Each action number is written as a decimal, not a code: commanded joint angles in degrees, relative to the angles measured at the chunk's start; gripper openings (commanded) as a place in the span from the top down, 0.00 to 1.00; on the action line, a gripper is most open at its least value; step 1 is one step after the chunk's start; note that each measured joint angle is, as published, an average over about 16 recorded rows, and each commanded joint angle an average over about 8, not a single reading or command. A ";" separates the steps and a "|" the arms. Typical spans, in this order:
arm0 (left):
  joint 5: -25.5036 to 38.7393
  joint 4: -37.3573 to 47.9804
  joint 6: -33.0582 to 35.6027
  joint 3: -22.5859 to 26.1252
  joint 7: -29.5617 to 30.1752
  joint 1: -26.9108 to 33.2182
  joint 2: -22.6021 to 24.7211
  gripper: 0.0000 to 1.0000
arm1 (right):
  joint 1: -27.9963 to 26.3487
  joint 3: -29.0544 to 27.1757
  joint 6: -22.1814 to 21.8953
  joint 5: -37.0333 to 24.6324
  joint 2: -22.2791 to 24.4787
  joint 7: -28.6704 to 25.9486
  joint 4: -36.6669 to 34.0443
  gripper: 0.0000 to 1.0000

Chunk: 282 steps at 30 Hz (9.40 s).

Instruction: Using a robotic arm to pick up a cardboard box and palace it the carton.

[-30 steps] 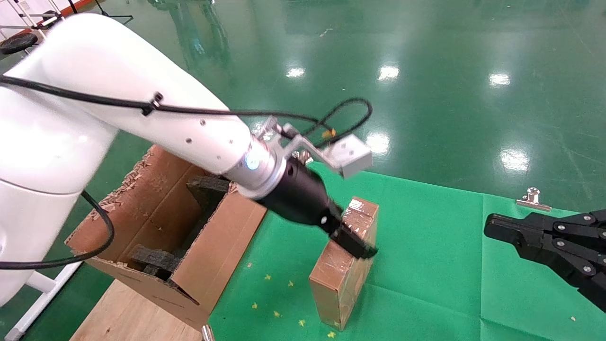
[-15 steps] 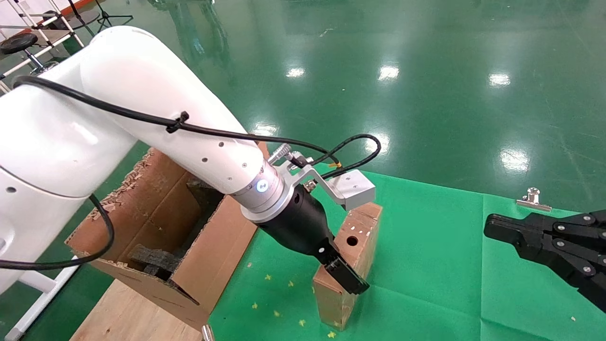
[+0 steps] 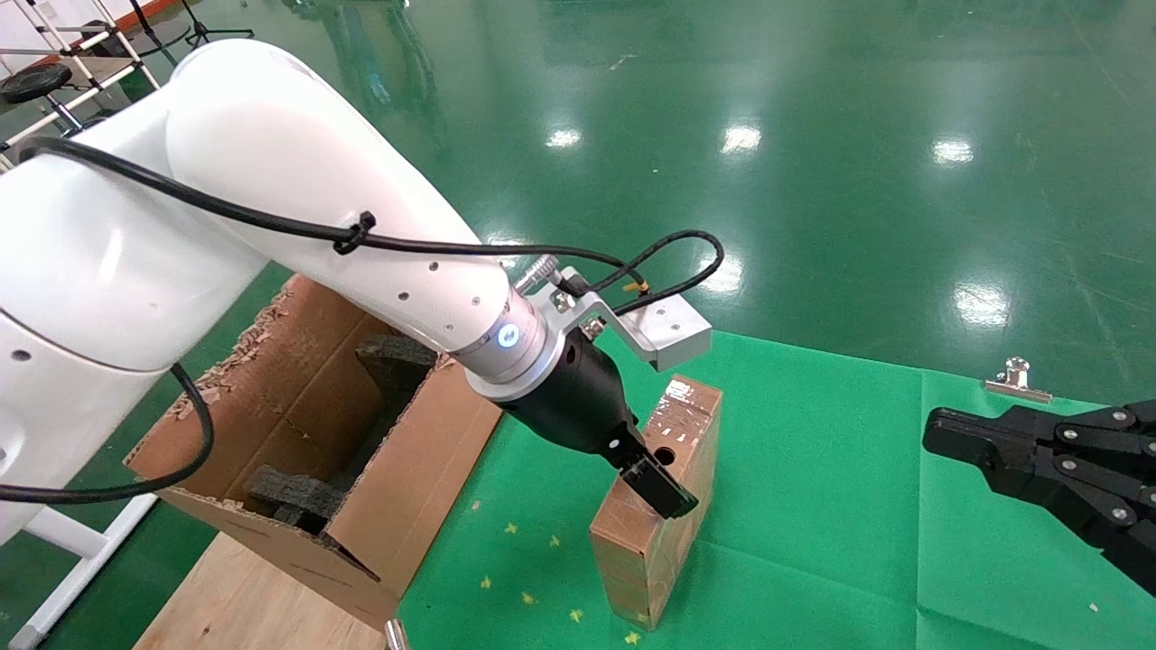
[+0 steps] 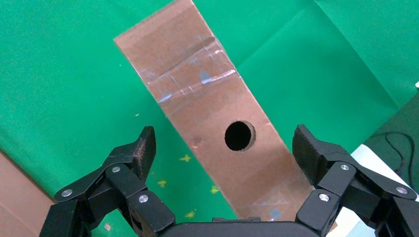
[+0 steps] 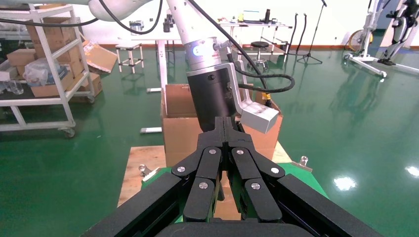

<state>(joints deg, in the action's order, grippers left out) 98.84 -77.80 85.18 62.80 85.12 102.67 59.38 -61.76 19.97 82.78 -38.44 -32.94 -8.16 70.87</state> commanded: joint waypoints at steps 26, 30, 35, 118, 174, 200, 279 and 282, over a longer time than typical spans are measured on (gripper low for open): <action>-0.01 -0.02 -0.45 0.11 -0.21 -0.07 -0.15 1.00 | 0.01 -0.01 -0.01 0.01 0.01 0.00 -0.01 0.00; -0.02 -0.02 -0.43 0.09 -0.19 -0.08 -0.15 1.00 | 0.01 -0.01 -0.01 0.01 0.01 0.00 -0.01 0.00; -0.03 -0.02 -0.42 0.07 -0.17 -0.09 -0.14 1.00 | 0.01 -0.01 -0.01 0.00 0.01 0.00 -0.01 0.00; 6.20 78.60 -32.63 -8.80 -52.98 2.21 -10.82 1.00 | 0.01 0.00 -0.02 0.01 0.01 0.01 -0.01 0.00; 3.78 78.20 -41.81 -10.55 -51.61 -7.92 -8.07 0.00 | 0.02 0.00 -0.03 0.03 0.02 0.01 -0.03 0.00; -10.91 67.26 -12.66 -19.89 -60.51 1.05 -21.64 0.00 | 0.03 0.00 -0.05 0.03 0.02 0.01 -0.05 0.00; -58.43 2.47 0.97 -47.58 -74.67 -42.35 -24.47 0.00 | 0.04 0.00 -0.08 0.05 0.03 0.02 -0.07 0.00; -58.15 2.86 0.89 -47.42 -74.63 -42.08 -24.46 0.00 | 0.04 0.00 -0.08 0.05 0.03 0.02 -0.07 0.00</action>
<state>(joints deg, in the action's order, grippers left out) 40.67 -75.01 86.07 15.37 10.50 60.55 34.92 -61.72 19.97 82.70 -38.39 -32.91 -8.13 70.80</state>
